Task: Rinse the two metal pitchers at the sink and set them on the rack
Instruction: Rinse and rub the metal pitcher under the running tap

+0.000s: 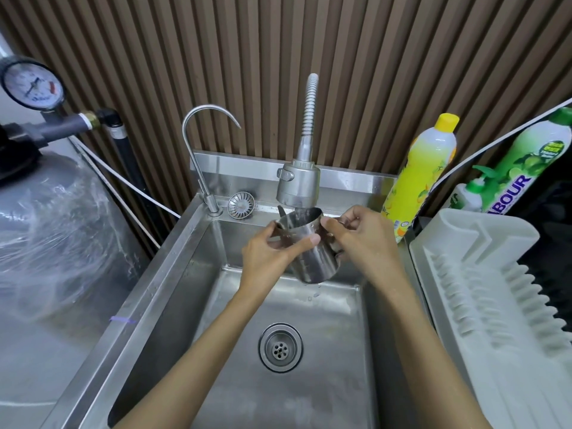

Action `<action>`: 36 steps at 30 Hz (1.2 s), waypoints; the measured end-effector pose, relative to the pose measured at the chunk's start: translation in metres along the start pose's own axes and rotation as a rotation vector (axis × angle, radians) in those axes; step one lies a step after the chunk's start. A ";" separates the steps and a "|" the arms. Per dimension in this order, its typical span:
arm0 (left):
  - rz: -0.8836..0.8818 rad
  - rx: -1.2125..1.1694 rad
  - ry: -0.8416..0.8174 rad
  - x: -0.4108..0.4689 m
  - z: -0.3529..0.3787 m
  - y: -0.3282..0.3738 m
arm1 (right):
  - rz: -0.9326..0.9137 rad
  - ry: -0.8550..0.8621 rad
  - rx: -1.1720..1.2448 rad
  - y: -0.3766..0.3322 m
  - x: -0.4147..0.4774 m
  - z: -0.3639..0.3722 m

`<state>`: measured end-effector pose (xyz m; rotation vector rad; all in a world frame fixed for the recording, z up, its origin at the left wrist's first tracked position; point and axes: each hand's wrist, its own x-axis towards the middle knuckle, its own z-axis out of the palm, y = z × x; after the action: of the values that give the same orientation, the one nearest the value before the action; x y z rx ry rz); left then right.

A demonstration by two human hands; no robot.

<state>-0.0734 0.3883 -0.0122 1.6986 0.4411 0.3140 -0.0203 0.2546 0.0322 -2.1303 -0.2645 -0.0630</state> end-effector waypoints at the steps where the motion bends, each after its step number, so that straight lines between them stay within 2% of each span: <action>1: -0.015 -0.086 -0.030 0.001 0.003 -0.001 | -0.038 0.014 -0.052 -0.002 -0.001 -0.001; 3: -0.018 -0.219 -0.044 0.004 0.009 -0.003 | -0.101 0.001 -0.050 -0.001 -0.003 -0.001; 7: 0.112 -0.267 0.039 0.010 0.014 -0.002 | -0.086 -0.093 0.257 0.011 -0.001 0.007; 9: 0.206 -0.187 0.143 0.011 0.012 -0.001 | -0.040 -0.145 0.383 0.020 0.002 0.016; 11: 0.323 0.005 0.242 0.008 0.008 0.000 | 0.039 -0.222 0.566 0.029 0.001 0.026; 14: 0.444 0.164 0.295 -0.001 0.004 0.000 | 0.156 -0.280 0.794 0.034 -0.002 0.037; 17: 0.405 0.204 0.359 -0.005 0.002 -0.004 | 0.171 -0.254 0.719 0.028 -0.004 0.039; 20: 0.260 0.238 0.363 -0.005 0.001 -0.005 | 0.154 -0.170 0.538 0.020 -0.003 0.033; 25: 0.103 0.165 0.202 -0.008 0.007 -0.005 | -0.029 0.044 -0.038 0.000 -0.003 0.011; 27: 0.075 0.069 0.127 -0.008 0.012 -0.007 | -0.105 0.069 -0.168 -0.008 -0.005 0.003; 30: 0.055 -0.097 0.096 -0.004 0.020 -0.010 | -0.144 0.047 -0.121 -0.010 -0.008 0.001; 36: 0.215 -0.175 0.237 0.009 0.015 0.001 | -0.101 -0.083 0.215 0.011 -0.002 0.016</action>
<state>-0.0588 0.3790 -0.0145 1.5453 0.3919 0.6962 -0.0207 0.2617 0.0145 -1.9080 -0.4095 -0.0045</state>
